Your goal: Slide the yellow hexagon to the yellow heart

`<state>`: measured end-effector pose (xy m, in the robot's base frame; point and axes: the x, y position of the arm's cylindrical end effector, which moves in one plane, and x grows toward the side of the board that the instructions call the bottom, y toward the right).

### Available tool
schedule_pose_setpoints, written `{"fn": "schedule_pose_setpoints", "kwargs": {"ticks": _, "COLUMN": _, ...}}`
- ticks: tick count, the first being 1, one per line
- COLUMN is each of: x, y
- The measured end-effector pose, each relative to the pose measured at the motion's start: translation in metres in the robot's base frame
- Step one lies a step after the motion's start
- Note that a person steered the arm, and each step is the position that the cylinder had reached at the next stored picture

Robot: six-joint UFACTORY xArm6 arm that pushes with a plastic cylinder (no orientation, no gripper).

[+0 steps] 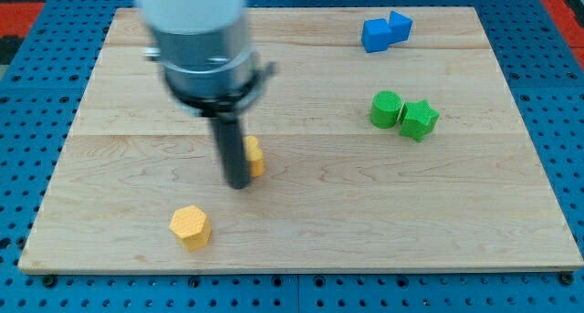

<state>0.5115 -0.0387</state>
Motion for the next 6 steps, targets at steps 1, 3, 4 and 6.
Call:
{"fn": "schedule_pose_setpoints", "kwargs": {"ticks": 1, "x": -0.081, "y": 0.037}}
{"fn": "schedule_pose_setpoints", "kwargs": {"ticks": 3, "x": 0.043, "y": 0.115}}
{"fn": "schedule_pose_setpoints", "kwargs": {"ticks": 4, "x": 0.106, "y": 0.076}}
{"fn": "schedule_pose_setpoints", "kwargs": {"ticks": 6, "x": 0.099, "y": -0.039}}
